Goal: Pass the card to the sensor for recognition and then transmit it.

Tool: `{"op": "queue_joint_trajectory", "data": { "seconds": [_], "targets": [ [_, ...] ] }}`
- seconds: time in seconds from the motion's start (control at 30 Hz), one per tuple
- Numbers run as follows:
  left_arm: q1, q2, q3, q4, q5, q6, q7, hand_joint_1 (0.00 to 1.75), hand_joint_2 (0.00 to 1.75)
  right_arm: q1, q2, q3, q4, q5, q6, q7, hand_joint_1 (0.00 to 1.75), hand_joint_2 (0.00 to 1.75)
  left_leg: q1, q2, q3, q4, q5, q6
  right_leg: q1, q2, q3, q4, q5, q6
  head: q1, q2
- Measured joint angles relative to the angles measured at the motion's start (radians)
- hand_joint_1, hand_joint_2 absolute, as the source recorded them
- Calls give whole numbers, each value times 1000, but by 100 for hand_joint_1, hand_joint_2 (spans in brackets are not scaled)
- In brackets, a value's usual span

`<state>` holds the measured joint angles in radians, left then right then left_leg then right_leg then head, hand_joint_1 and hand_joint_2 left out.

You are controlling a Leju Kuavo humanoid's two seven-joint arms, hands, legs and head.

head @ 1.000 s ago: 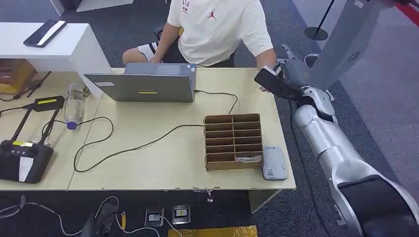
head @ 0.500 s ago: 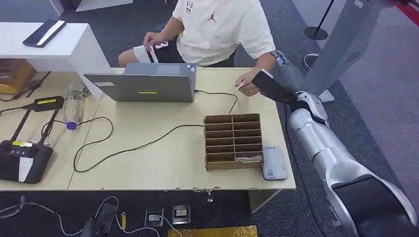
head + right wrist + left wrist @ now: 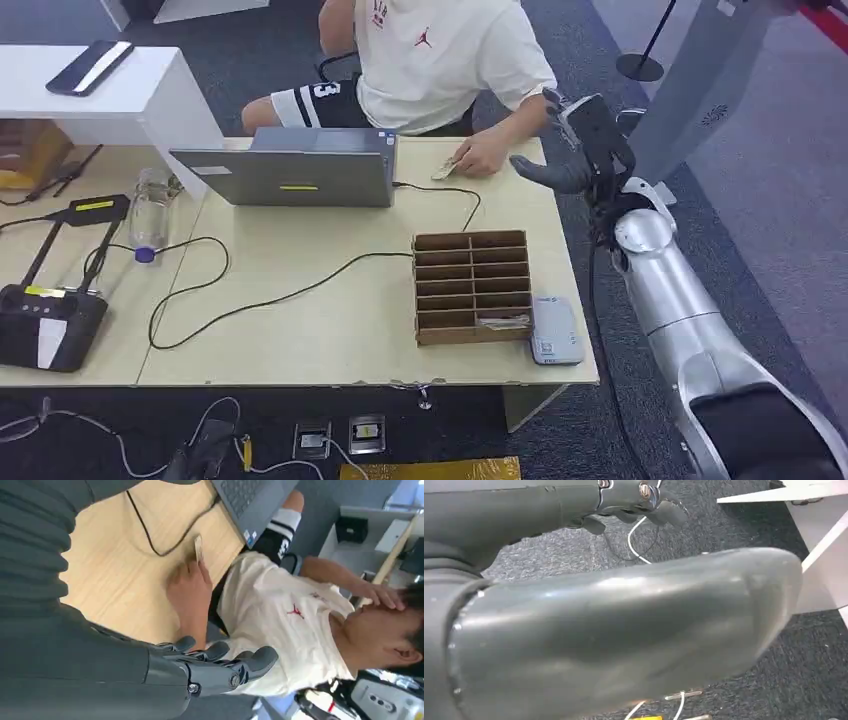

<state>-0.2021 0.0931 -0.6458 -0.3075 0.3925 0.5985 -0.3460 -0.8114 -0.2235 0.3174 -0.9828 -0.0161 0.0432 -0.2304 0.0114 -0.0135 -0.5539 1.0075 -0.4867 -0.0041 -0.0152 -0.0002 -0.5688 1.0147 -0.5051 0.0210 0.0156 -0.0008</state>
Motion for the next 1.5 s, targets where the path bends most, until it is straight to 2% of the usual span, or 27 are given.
{"op": "queue_joint_trajectory", "data": {
  "seconds": [0.17,0.33,0.47,0.6,0.8,0.9,1.03,1.23,1.37,1.5],
  "targets": [
    [13,5,-2,1,21,1,-10,0,0,139,-46,-32,-260,-95,73,110,0,175,0,1,0,0,0,0,0,0,-1,0,0,0,0,0],
    [22,10,-2,2,39,2,-14,0,0,247,-92,-48,-467,-188,119,249,0,175,0,1,0,0,0,0,0,0,0,0,0,0,0,0],
    [29,15,-2,2,44,3,-14,0,0,324,-123,-56,-620,-192,133,335,0,175,0,1,0,0,0,0,0,1,0,0,0,0,0,0],
    [41,19,-2,2,58,4,-14,0,0,399,-148,-58,-747,-184,145,388,0,175,0,1,0,0,0,0,0,1,0,0,0,0,0,0],
    [51,20,-2,2,76,6,-16,0,0,471,-174,-61,-849,-154,195,420,0,175,0,1,0,0,-1,0,0,0,0,0,0,0,0,0],
    [52,20,-2,2,81,6,-16,0,0,494,-189,-58,-887,-85,231,431,0,175,0,1,0,0,-1,0,0,0,0,0,0,0,0,0],
    [52,20,-2,2,83,6,-16,0,0,525,-206,-48,-897,95,248,409,0,175,0,1,0,0,-1,0,0,0,0,0,0,0,0,0],
    [52,19,-2,2,83,7,-15,0,0,544,-226,-26,-907,146,250,399,0,175,0,1,0,0,-1,0,0,0,-1,0,0,0,0,0],
    [52,19,-2,2,83,9,0,0,0,563,-252,5,-912,424,248,394,0,175,0,1,-1,-1,-1,0,0,0,0,0,0,0,0,0],
    [52,18,-2,2,83,10,12,0,0,583,-264,34,-912,595,232,386,0,175,0,1,-1,-1,-1,0,0,0,0,0,0,0,0,0]
  ]
}}
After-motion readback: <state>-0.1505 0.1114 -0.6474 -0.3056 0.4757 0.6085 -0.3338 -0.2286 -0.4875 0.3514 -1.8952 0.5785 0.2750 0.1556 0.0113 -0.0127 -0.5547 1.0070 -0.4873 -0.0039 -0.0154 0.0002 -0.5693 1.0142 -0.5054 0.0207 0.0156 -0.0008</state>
